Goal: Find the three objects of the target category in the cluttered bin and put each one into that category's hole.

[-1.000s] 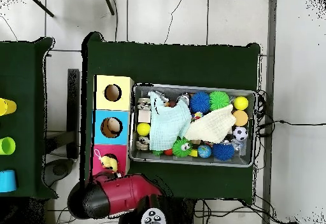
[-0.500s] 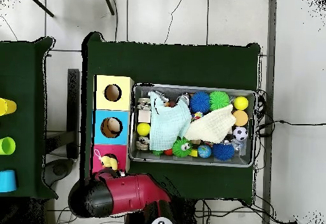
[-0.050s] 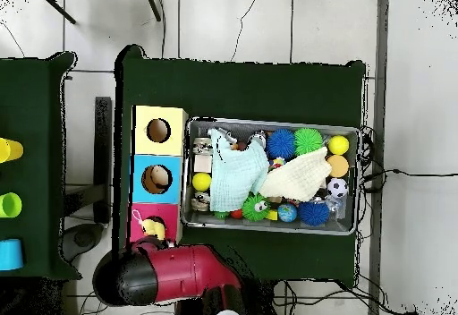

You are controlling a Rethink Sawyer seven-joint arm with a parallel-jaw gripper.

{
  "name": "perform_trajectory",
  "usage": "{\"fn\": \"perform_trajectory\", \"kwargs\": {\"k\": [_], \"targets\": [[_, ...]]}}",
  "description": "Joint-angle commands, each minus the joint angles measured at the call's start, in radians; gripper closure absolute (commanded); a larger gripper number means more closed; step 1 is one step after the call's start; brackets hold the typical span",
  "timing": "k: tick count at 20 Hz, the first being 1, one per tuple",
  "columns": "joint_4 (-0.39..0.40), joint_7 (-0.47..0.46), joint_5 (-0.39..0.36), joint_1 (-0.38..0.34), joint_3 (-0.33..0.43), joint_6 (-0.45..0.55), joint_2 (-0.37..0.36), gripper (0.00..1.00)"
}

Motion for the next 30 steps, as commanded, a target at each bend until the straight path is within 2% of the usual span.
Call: {"fn": "perform_trajectory", "kwargs": {"k": [1,5,7,8,11,13,17,23,30], "targets": [[-0.052,0.112,0.034,-0.01,0.06,0.038,0.033,1.0],[-0.05,0.108,0.025,-0.014,0.058,0.021,0.045,1.0],[-0.064,0.109,0.013,-0.012,0.052,-0.011,0.076,1.0],[-0.083,0.114,-0.004,-0.003,0.039,-0.048,0.111,1.0],[-0.157,0.117,-0.04,0.012,0.021,-0.202,0.275,1.0],[-0.189,0.117,-0.047,0.023,0.01,-0.239,0.324,1.0],[-0.195,0.121,-0.046,0.056,-0.027,-0.212,0.303,1.0],[-0.199,0.111,-0.04,0.068,-0.048,-0.205,0.305,1.0],[-0.187,0.102,-0.015,0.067,-0.046,-0.103,0.224,1.0]]}}
